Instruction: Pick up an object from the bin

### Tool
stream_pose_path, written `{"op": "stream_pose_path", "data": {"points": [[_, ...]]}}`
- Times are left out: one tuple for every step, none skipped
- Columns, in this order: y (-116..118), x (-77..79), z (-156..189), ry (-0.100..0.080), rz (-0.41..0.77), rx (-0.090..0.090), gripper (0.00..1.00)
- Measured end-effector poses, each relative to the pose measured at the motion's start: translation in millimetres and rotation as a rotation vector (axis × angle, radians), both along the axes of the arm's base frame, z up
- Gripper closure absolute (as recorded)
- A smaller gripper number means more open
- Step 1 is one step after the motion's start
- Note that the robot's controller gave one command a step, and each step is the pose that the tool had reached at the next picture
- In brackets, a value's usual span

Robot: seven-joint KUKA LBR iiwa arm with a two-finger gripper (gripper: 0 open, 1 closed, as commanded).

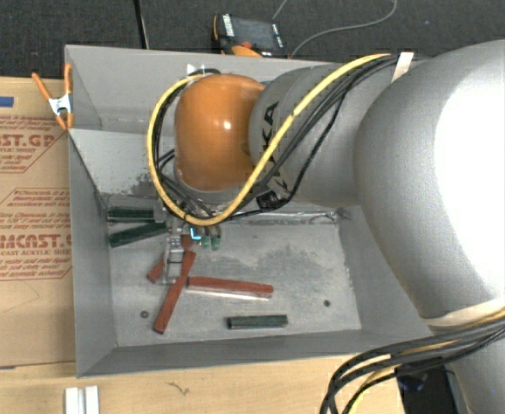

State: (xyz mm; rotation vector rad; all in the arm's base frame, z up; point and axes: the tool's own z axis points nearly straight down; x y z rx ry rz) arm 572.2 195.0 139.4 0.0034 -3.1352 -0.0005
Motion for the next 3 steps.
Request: {"op": "stream_pose_path", "data": {"points": [[-55,-10.9,-73,-0.001,0.013,-0.003,0.00],[-52,-9.2,-69,-0.007,0.016,0.002,1.00],[-49,-15.9,61,-0.015,0.030,0.002,1.00]]}}
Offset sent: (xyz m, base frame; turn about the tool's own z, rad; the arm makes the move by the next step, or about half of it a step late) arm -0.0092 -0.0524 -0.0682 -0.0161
